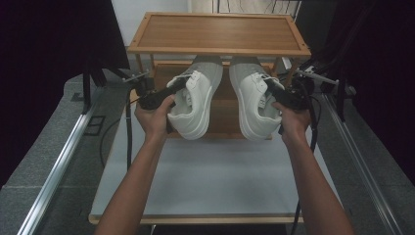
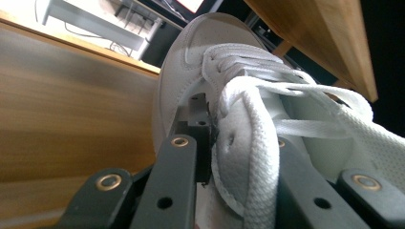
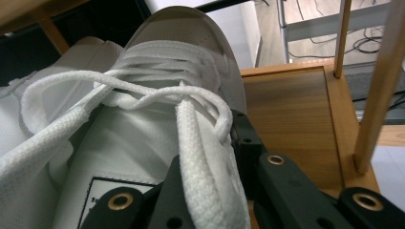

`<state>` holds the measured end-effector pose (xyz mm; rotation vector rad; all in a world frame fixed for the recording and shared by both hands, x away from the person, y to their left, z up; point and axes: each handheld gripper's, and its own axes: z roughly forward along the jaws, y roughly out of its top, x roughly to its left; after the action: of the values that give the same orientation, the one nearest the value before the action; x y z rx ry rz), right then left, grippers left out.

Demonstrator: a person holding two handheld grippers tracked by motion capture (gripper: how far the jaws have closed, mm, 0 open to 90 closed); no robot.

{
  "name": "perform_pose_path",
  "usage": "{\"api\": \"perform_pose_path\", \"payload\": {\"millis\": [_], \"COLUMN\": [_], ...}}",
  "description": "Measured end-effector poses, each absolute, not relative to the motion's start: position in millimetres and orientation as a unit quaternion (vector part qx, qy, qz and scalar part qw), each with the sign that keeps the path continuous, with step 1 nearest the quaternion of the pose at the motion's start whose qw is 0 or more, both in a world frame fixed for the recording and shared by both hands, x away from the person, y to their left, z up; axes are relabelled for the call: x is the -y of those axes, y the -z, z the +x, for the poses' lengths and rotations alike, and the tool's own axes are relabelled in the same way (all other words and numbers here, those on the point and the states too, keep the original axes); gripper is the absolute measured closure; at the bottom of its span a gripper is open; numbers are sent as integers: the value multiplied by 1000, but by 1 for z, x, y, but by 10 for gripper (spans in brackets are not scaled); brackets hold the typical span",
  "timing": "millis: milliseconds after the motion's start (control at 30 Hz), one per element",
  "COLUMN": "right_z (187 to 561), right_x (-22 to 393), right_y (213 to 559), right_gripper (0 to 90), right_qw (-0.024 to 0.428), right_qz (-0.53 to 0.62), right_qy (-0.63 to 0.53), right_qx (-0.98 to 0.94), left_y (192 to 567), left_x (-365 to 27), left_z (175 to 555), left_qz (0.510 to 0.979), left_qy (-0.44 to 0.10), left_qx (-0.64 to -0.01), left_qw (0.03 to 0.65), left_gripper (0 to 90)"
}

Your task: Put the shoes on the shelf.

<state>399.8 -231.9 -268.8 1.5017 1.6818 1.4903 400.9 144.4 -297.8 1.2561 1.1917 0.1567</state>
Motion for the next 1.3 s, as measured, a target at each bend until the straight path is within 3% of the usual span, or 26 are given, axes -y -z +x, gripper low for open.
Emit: {"api": "perform_pose_path", "payload": {"millis": [1000,1133,1300], "right_z": [447,449,452], "right_x": [189,180,171], "right_y": [276,286,286], "right_gripper": [797,697,507], "right_qw": [223,223,193], "right_qz": [591,595,587], "right_qy": [-529,-537,-563], "right_qx": [-566,-555,-549], "left_y": [305,312,310], "left_x": [-118,-111,-108], "left_z": [445,450,455], "left_qz": [492,486,506], "left_qy": [-87,-77,-52], "left_qx": [-588,-593,-573], "left_qw": [636,638,643], "left_gripper": [796,718,510]}}
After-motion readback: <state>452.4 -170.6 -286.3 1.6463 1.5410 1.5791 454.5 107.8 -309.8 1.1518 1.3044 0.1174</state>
